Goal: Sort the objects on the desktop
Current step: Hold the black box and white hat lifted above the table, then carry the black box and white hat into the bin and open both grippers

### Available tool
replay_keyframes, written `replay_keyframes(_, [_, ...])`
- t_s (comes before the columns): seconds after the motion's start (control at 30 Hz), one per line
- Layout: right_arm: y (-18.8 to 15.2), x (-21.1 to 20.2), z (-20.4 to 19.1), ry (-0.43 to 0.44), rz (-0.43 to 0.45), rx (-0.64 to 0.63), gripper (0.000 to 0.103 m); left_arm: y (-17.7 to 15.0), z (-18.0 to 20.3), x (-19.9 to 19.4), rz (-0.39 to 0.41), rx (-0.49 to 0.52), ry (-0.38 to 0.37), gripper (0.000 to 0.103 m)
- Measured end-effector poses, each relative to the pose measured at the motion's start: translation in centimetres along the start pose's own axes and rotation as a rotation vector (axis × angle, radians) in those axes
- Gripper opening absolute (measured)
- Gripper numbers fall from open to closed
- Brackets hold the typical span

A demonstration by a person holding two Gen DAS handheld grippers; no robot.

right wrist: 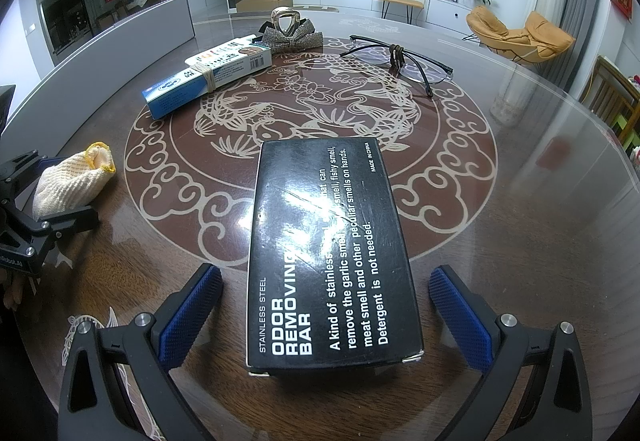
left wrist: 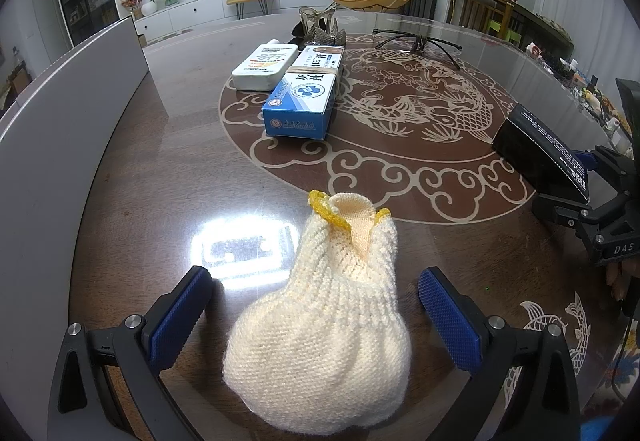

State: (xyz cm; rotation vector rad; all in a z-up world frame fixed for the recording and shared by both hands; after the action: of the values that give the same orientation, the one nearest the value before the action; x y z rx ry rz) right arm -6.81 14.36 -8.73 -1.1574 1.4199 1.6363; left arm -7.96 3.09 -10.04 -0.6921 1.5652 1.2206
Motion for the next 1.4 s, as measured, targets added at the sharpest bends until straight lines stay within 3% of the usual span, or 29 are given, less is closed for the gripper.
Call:
replay_keyframes(0.1, [0.0, 0.0, 0.0, 0.001, 0.000, 0.003, 0.103, 0.0, 0.4, -0.2, 0.000, 0.018, -0.005, 0.102])
replay_keyframes(0.23, [1.1, 0.6, 0.1, 0.012, -0.071, -0.025, 0.101, -0.1, 0.5, -1.1, 0.059, 0.024, -0.013, 0.052])
replay_keyframes(0.3, [1.7, 0.2, 0.4, 0.007, -0.059, -0.009, 0.064, 0.0, -0.2, -1.3, 0.067, -0.007, -0.041, 0.048])
replay_keyframes(0.33, [2.0, -0.1, 0.3, 0.015, -0.055, -0.010, 0.059, 0.0, -0.6, -1.3, 0.069, -0.025, -0.060, 0.046])
replay_keyframes(0.5, [1.7, -1.4, -1.0, 0.015, -0.075, -0.007, 0.059, -0.4, -2.2, -3.6, 0.128, -0.143, -0.148, 0.045])
replay_keyframes(0.63, [3.0, -4.5, -3.7, 0.055, -0.002, -0.031, 0.059, -1.3, -4.8, -9.3, 0.237, -0.271, -0.233, 0.045])
replay_keyframes(0.77, [7.4, -8.0, -9.3, 0.146, 0.088, -0.093, 0.059, -1.9, -10.0, -15.8, 0.337, -0.330, -0.162, 0.045])
replay_keyframes(0.87, [11.0, -10.4, -16.1, 0.239, 0.153, -0.181, 0.059, -2.5, -16.8, -19.2, 0.357, -0.411, -0.052, 0.045])
replay_keyframes(1.0, [15.3, -11.9, -26.4, 0.390, 0.196, -0.290, 0.059, -4.0, -25.5, -18.9, 0.270, -0.540, 0.060, 0.045])
replay_keyframes(1.13, [18.1, -10.5, -35.9, 0.430, 0.201, -0.409, 0.059, -5.9, -30.5, -15.4, 0.121, -0.606, 0.123, 0.045])
replay_keyframes(1.27, [19.2, -6.2, -41.8, 0.407, 0.123, -0.464, 0.060, -7.0, -31.4, -12.0, 0.016, -0.607, 0.132, 0.050])
replay_keyframes(1.33, [19.4, -3.7, -43.3, 0.394, 0.044, -0.471, 0.062, -7.3, -31.3, -10.9, -0.026, -0.607, 0.159, 0.067])
replay_keyframes(1.4, [19.3, -2.4, -43.2, 0.362, 0.015, -0.460, 0.064, -7.5, -31.1, -11.1, -0.016, -0.617, 0.209, 0.071])
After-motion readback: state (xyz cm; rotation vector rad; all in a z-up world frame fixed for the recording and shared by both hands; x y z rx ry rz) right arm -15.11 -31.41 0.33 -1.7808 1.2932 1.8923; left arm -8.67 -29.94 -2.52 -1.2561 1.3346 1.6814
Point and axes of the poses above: each gripper's, at about its wrist camera, not at the fingertips, and x roughly the way its jaws point, z to its right, y to its top, the point moved 5 cm from there along x, roughly the way its jaws point, and after that the axes turned 13 degrees about -z, right-handed, at the moved point
